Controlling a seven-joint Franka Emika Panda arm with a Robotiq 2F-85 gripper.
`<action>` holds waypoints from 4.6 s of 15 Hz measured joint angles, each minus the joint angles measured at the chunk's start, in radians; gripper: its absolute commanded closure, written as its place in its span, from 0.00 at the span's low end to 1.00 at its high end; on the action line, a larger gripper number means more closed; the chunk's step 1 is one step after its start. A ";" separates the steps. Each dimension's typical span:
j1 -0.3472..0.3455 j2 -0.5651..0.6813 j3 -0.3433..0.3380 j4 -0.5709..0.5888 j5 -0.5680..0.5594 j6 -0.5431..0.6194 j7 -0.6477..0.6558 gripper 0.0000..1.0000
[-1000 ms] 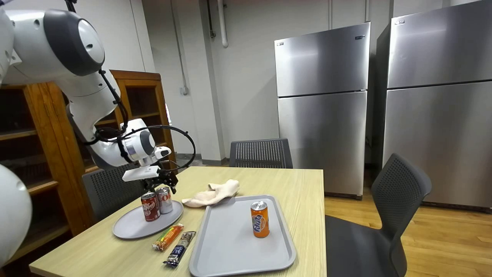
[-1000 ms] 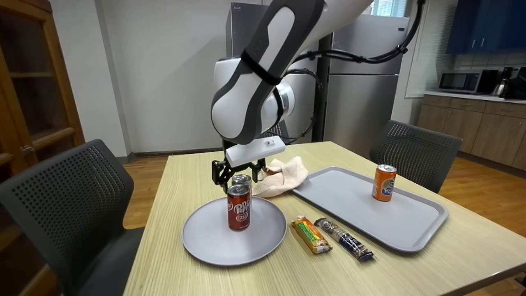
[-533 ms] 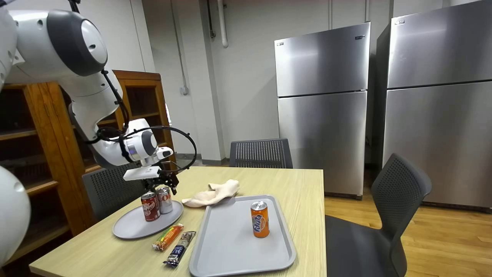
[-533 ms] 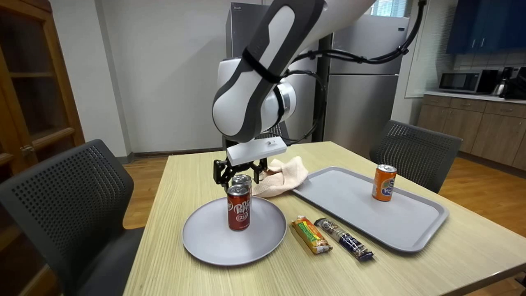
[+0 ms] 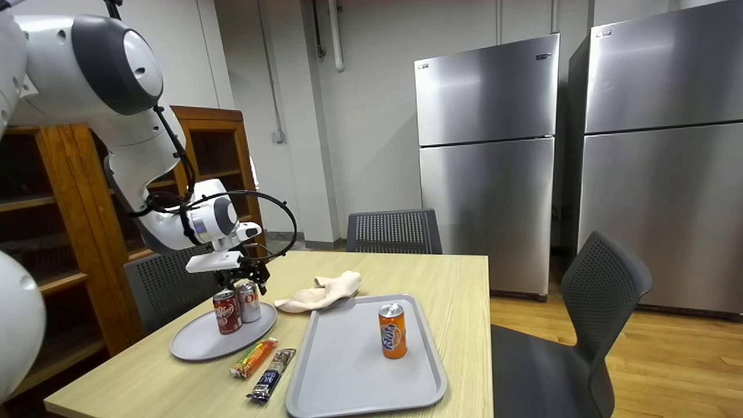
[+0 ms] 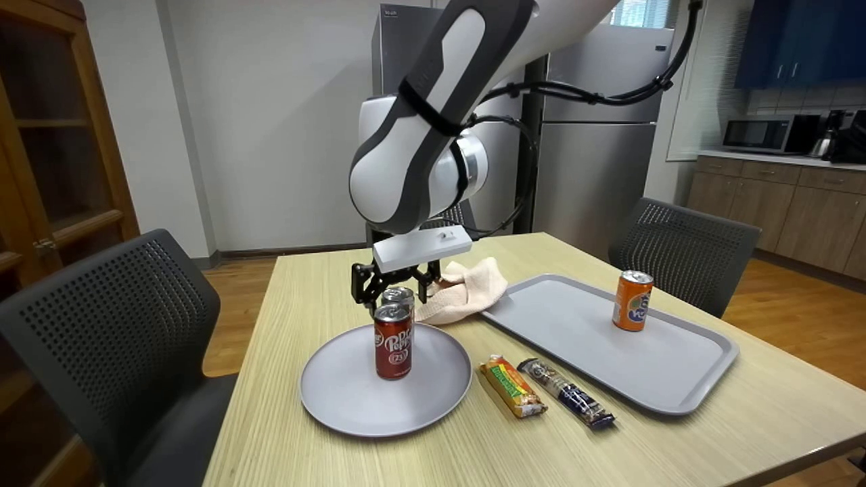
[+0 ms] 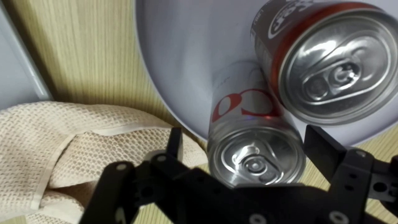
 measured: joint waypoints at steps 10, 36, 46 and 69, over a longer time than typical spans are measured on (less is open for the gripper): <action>0.000 0.000 0.002 0.000 0.000 -0.006 0.000 0.61; -0.175 -0.248 0.001 -0.231 0.022 0.117 -0.003 0.61; -0.291 -0.336 -0.001 -0.348 0.061 0.120 -0.018 0.61; -0.419 -0.254 -0.068 -0.320 0.116 0.173 -0.056 0.61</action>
